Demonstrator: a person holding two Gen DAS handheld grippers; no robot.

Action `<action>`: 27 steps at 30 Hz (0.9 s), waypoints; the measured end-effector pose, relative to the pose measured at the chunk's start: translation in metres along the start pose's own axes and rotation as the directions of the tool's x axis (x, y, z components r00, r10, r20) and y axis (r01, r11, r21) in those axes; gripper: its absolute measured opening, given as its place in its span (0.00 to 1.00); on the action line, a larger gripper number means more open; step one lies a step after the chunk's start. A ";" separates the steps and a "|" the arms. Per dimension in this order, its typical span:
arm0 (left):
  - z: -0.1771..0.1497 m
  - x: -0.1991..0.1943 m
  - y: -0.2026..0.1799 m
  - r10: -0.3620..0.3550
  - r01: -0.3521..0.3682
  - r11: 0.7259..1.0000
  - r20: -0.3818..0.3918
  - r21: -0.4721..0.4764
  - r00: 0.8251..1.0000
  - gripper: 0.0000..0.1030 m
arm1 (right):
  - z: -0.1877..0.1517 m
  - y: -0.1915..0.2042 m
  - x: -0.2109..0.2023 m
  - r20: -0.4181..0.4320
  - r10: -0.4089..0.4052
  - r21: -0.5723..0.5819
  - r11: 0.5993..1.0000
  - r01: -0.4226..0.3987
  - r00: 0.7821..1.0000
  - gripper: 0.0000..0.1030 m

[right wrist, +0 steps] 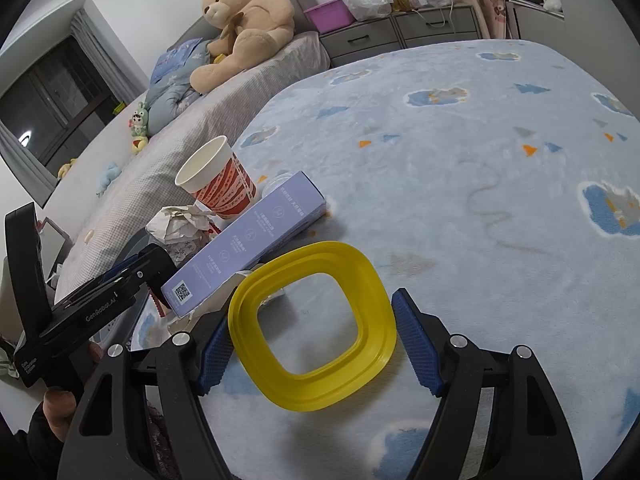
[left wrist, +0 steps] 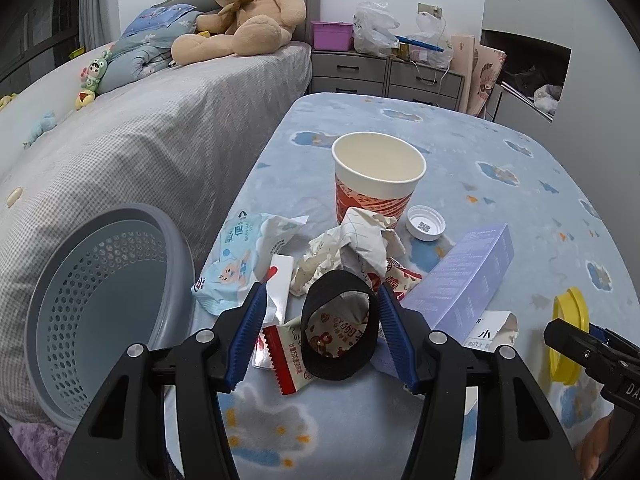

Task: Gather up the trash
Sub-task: 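Carry both rings over the grey basket and open both tools to drop them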

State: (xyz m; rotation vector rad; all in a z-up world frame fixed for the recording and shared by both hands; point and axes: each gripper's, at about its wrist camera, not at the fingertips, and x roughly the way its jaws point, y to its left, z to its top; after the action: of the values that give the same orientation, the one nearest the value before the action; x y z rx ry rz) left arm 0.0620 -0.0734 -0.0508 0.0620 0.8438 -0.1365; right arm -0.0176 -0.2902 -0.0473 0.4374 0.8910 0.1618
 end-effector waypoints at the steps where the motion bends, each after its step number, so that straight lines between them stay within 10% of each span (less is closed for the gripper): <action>1: 0.000 0.000 0.000 0.001 -0.001 1.000 0.000 0.000 1.000 0.53 | 0.000 0.000 0.000 0.000 0.000 0.000 1.000 0.000 1.000 0.70; 15: -0.004 -0.007 0.003 -0.033 0.033 0.999 -0.020 -0.005 0.999 0.14 | 0.000 0.000 -0.001 0.001 0.000 -0.001 1.000 0.000 1.000 0.70; 27: 0.000 -0.033 0.028 -0.040 0.040 0.999 0.020 -0.033 0.999 0.11 | 0.000 0.015 -0.008 0.025 -0.011 -0.017 1.000 0.012 1.000 0.70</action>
State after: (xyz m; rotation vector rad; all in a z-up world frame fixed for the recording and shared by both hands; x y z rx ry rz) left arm 0.0444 -0.0428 -0.0261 0.0121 0.8279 -0.1602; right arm -0.0214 -0.2790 -0.0351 0.4171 0.8673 0.1536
